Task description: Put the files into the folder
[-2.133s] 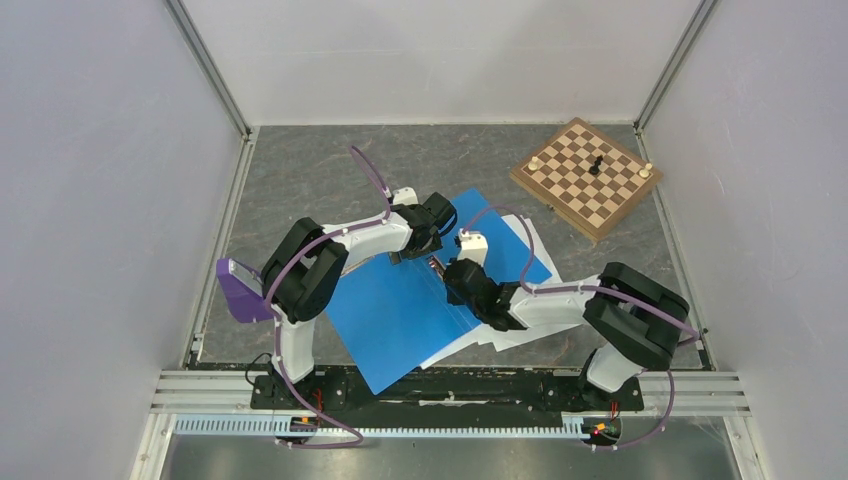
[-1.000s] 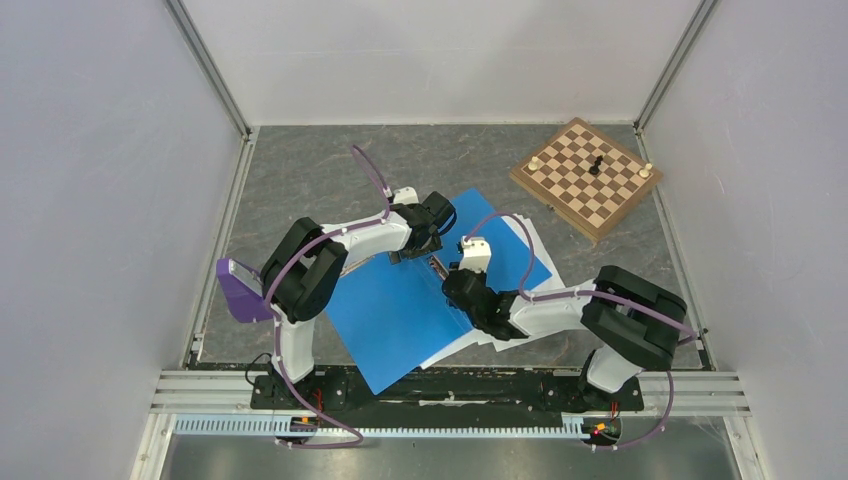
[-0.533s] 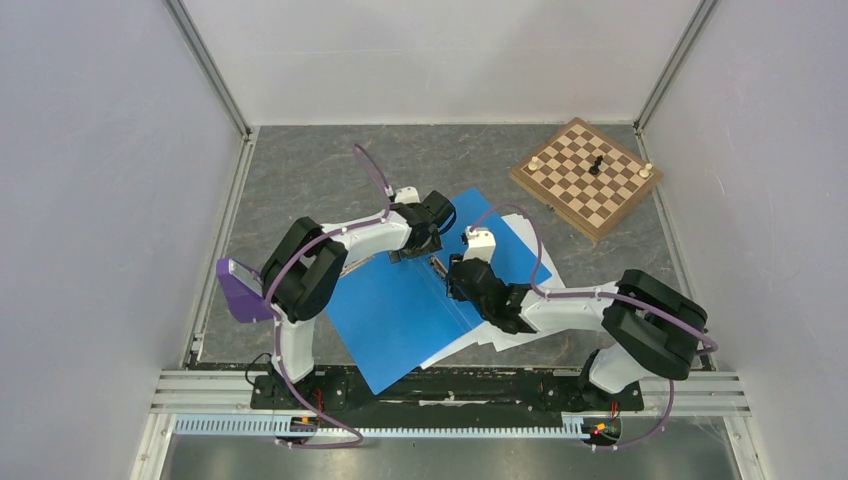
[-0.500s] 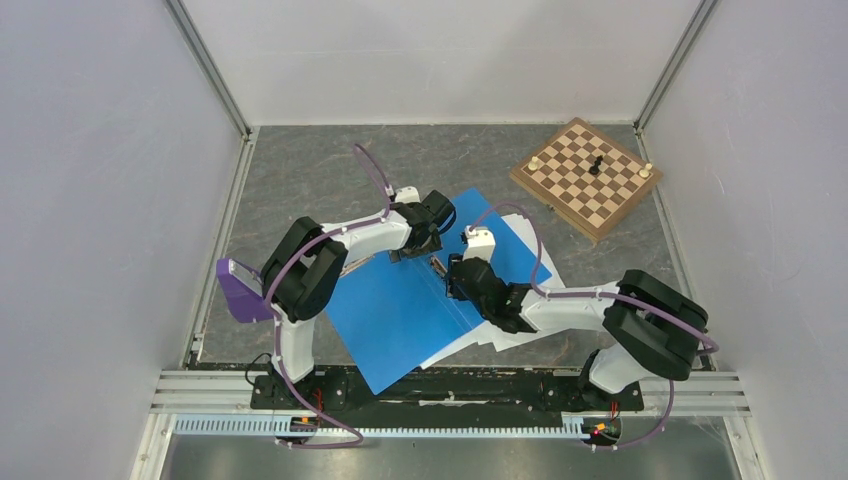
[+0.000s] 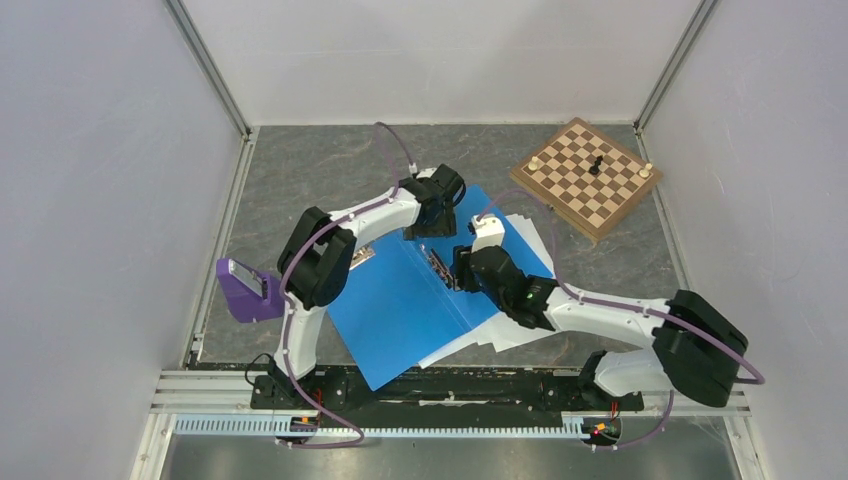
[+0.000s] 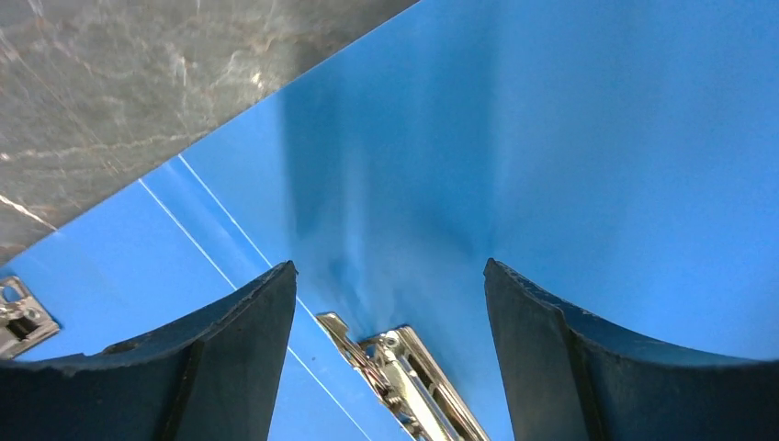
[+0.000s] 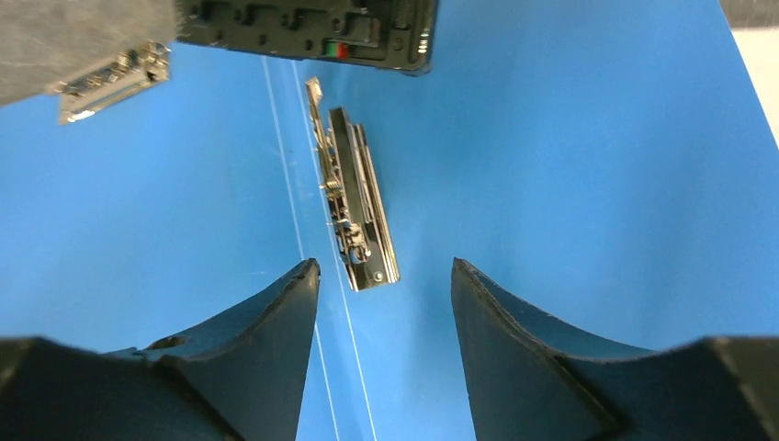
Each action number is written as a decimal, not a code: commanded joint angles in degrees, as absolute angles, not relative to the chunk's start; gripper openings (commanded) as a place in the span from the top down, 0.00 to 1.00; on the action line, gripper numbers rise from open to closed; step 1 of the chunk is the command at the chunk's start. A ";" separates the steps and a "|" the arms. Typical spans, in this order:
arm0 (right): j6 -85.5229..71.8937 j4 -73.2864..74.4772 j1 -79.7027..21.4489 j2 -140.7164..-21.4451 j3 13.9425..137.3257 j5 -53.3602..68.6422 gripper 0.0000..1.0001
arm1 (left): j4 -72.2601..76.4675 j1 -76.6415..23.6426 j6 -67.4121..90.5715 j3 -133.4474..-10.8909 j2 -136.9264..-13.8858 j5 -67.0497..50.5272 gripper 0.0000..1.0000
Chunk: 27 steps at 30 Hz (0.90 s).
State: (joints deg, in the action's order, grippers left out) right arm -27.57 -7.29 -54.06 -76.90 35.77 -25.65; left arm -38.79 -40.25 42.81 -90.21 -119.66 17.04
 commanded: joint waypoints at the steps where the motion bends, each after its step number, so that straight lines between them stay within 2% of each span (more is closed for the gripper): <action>1: -23.55 -7.79 -53.10 -71.64 34.19 -21.67 0.46 | -42.81 -40.06 35.68 -96.86 -117.67 16.39 0.19; 4: -21.56 -7.83 -52.19 -71.91 33.72 -18.01 0.49 | -43.13 -39.90 35.89 -95.12 -113.95 17.81 0.19; 7: -21.12 -7.68 -51.62 -72.47 33.99 -17.15 0.52 | -42.91 -40.06 38.01 -90.84 -110.54 17.30 0.25; 12: -18.46 -8.23 -50.20 -74.14 35.77 -14.19 0.49 | -38.91 -41.19 44.42 -80.92 -106.18 15.83 0.32; 16: -14.75 -7.75 -50.19 -79.29 39.65 -11.17 0.47 | -36.46 -41.91 47.99 -75.79 -104.80 15.19 0.34; 20: -13.01 -5.76 -50.18 -82.91 42.68 -12.30 0.47 | -34.44 -41.92 48.54 -74.72 -104.60 13.80 0.35; 27: -12.94 -5.00 -49.59 -80.32 42.45 -14.36 0.43 | -34.00 -42.01 48.68 -77.18 -106.62 11.79 0.36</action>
